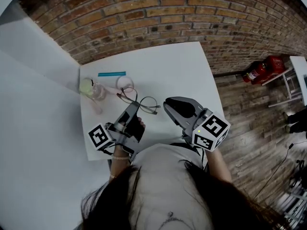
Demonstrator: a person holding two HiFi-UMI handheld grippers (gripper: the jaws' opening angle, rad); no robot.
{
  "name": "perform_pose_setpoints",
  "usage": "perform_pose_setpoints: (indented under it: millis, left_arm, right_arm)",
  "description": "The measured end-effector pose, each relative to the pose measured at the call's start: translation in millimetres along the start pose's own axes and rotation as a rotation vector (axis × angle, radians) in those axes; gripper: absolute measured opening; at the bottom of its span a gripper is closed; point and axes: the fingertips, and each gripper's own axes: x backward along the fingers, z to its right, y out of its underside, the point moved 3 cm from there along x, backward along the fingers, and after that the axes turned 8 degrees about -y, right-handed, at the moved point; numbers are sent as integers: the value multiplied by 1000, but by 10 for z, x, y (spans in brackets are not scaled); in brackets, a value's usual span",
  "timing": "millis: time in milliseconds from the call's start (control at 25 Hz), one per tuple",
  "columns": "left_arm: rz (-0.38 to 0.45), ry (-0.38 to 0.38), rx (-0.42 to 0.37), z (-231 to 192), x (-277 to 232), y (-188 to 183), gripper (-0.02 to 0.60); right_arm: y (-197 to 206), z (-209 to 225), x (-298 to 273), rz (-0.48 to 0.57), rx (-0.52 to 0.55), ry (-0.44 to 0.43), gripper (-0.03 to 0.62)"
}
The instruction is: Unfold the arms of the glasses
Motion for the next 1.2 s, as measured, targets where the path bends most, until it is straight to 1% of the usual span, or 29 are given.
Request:
perform_pose_setpoints:
  millis: [160, 480, 880, 1200]
  left_arm:
    - [-2, 4, 5, -7, 5, -7, 23]
    - [-14, 18, 17, 18, 1, -10, 23]
    - [-44, 46, 44, 37, -12, 6, 23]
    - [-62, 50, 51, 14, -27, 33, 23]
  right_arm:
    - [36, -69, -39, -20, 12, -46, 43]
    - [83, -150, -88, -50, 25, -98, 54]
    - [106, -187, -124, -61, 32, -118, 57]
    - [115, -198, -130, -65, 66, -108, 54]
